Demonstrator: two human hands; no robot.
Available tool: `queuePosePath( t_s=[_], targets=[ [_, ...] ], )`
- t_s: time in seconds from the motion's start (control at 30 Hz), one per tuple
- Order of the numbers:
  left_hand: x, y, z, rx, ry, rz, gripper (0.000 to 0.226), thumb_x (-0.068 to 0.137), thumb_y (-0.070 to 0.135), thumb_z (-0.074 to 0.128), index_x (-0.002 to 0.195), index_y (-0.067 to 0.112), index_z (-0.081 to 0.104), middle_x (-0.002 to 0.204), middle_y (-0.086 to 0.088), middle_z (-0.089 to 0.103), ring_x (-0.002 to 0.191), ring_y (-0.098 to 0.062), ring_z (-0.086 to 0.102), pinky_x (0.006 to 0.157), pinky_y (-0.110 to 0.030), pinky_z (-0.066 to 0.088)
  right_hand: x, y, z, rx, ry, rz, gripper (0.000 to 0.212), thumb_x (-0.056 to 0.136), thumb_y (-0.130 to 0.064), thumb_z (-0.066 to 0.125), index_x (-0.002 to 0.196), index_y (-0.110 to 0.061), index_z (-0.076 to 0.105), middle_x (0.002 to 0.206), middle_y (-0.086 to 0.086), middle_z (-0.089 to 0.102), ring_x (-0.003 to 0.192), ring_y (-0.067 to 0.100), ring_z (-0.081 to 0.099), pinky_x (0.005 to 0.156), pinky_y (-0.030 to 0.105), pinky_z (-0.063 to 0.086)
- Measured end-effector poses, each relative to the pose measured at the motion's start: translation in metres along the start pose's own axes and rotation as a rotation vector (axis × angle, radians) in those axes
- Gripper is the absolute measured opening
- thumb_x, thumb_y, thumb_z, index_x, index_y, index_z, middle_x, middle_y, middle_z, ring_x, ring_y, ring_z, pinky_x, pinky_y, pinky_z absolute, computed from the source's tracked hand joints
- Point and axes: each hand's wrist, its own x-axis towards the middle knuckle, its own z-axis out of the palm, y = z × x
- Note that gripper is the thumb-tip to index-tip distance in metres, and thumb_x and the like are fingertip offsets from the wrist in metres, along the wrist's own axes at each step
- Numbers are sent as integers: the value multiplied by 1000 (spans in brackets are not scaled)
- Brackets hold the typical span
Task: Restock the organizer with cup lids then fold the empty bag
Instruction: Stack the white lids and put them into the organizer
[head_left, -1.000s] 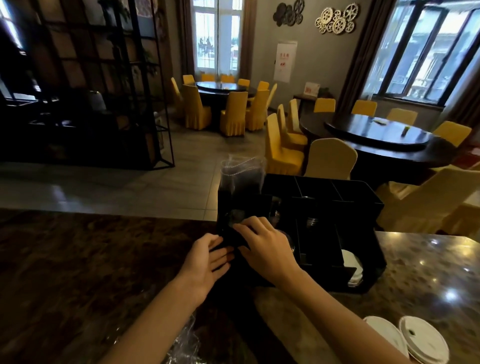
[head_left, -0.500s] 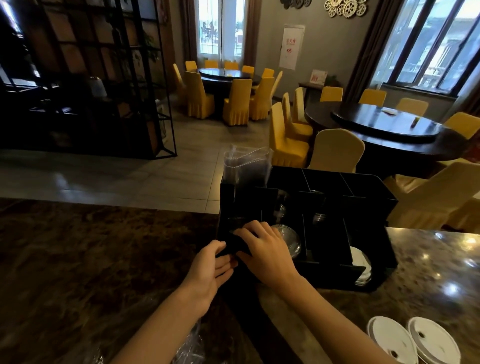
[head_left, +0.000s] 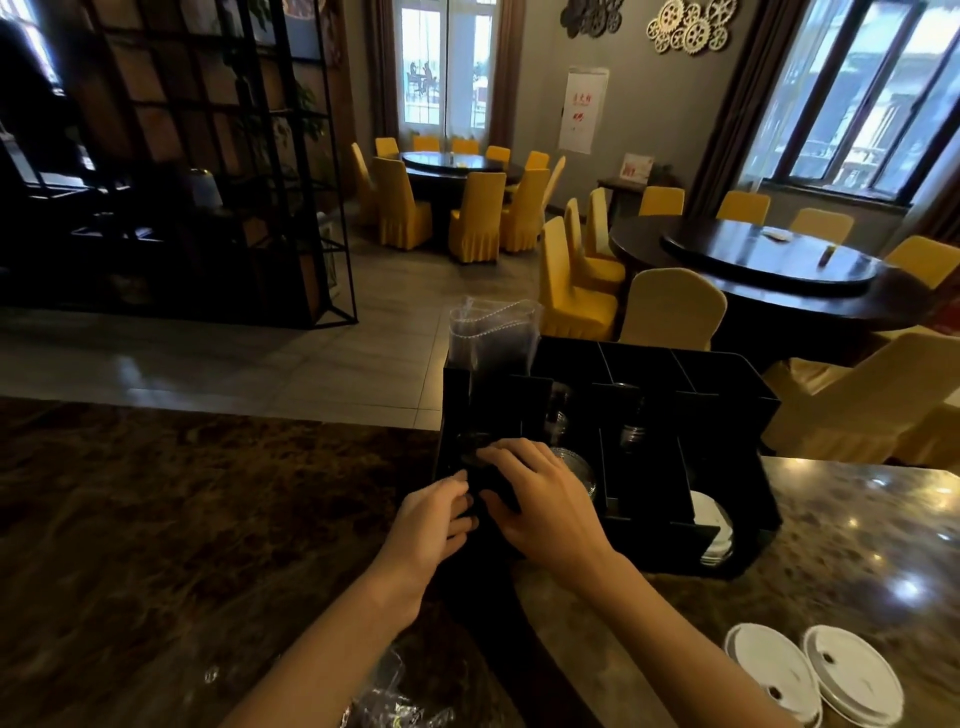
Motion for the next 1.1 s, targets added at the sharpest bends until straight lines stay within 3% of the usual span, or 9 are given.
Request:
queuePosePath(
  t_s=[0.1,0.2,0.37,0.53,0.63,0.77,0.83,0.9,1.1],
  targets=[
    [-6,-3,3,197,-1,148,46,104,39,44,149,31,42,140,2,57,117,-10,59,98,-30,49,-11,-3,-22,2,36,-4,46,93,-32,69,137,-25,58,137,-8,59,124,13,56,88,26,56],
    [-18,-7,8,382,-33,290,44,102,42,48,146,39,45,139,10,59,125,-7,57,109,-35,45,-33,-2,-48,4,52,19,47,93,-38,66,138,-26,57,139,-7,57,122,14,58,87,27,56],
    [-40,-21,23,614,-202,445,43,101,33,55,144,37,49,135,18,60,114,13,55,91,-2,42,-90,14,-87,10,72,115,47,94,-38,67,139,-29,57,141,-10,54,125,9,55,91,23,53],
    [-50,-44,49,772,-407,496,38,100,30,57,138,36,57,130,16,61,116,4,58,101,-20,49,-159,35,-111,48,77,274,40,96,-35,67,135,-25,63,138,-7,56,123,12,58,94,31,55],
    [-49,-67,72,874,-500,498,37,98,34,60,134,39,59,129,18,61,115,5,57,100,-17,48,-202,43,-114,76,76,400,36,94,-30,71,129,-23,67,133,-6,58,116,11,62,91,26,54],
    [-47,-96,106,970,-580,514,44,95,33,64,137,40,55,132,18,60,112,8,55,86,-2,42,-254,45,-104,98,74,585,34,89,-28,78,121,-20,70,119,-4,61,101,12,64,83,19,49],
    [-45,-106,122,986,-618,513,49,93,28,66,139,39,54,136,17,58,117,7,54,88,2,37,-277,43,-97,118,63,674,35,88,-34,78,120,-24,69,118,-7,59,98,9,63,80,14,45],
    [-42,-114,136,1005,-662,529,54,92,23,66,142,33,53,139,13,57,120,4,52,89,6,31,-298,40,-88,130,60,748,39,87,-42,76,122,-27,66,118,-9,58,105,12,62,84,19,47],
    [-31,-134,170,1063,-780,558,65,91,20,68,149,31,43,145,9,52,124,5,47,93,4,32,-330,22,-60,184,85,918,76,72,-72,67,137,-37,51,125,-15,47,115,7,52,93,22,47]
  ],
)
